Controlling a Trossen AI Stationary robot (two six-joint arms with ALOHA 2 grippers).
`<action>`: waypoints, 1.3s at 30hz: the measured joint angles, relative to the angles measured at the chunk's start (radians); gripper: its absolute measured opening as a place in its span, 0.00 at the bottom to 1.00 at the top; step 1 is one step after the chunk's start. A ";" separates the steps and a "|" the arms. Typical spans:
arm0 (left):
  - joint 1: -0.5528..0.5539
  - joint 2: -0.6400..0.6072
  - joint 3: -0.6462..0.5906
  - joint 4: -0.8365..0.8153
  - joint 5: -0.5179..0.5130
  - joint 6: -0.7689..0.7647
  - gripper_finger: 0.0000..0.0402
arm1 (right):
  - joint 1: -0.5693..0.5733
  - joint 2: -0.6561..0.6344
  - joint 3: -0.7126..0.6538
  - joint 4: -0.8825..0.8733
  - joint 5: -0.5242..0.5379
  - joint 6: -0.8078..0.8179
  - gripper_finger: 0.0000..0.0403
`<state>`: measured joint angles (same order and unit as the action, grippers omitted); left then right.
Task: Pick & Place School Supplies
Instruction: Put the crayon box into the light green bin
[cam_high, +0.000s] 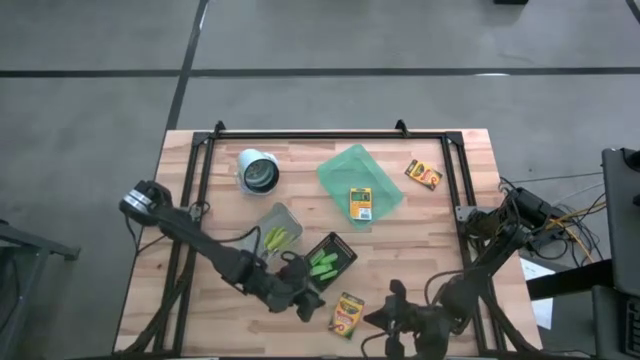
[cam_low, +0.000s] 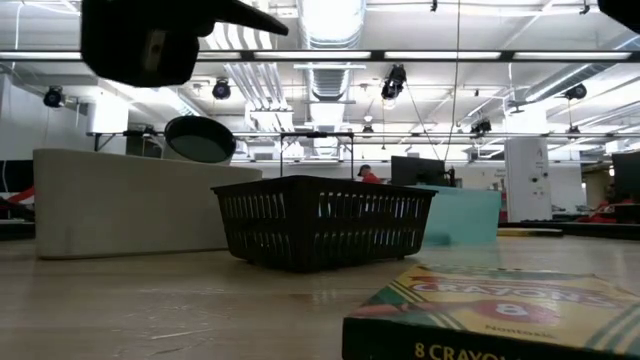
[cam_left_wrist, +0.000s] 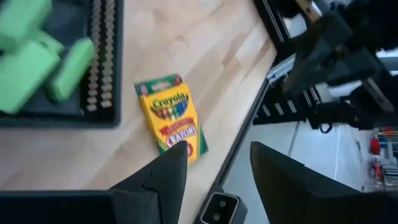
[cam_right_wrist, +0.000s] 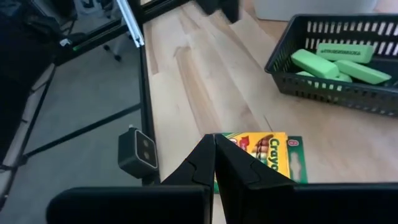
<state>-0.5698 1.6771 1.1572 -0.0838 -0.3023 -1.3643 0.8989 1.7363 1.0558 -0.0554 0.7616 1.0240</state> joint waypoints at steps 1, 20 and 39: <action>-0.006 0.009 0.000 0.010 0.002 -0.007 0.45 | 0.000 0.000 -0.006 0.004 0.001 0.006 0.02; -0.048 0.177 0.009 0.138 0.054 -0.055 0.45 | 0.000 0.196 0.064 0.007 -0.018 0.018 0.02; -0.040 0.199 0.016 0.203 0.016 -0.041 0.45 | -0.013 0.399 0.269 -0.210 0.027 0.137 0.02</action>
<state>-0.6101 1.8761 1.1728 0.1194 -0.2866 -1.4054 0.8864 2.1353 1.3251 -0.2654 0.7887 1.1611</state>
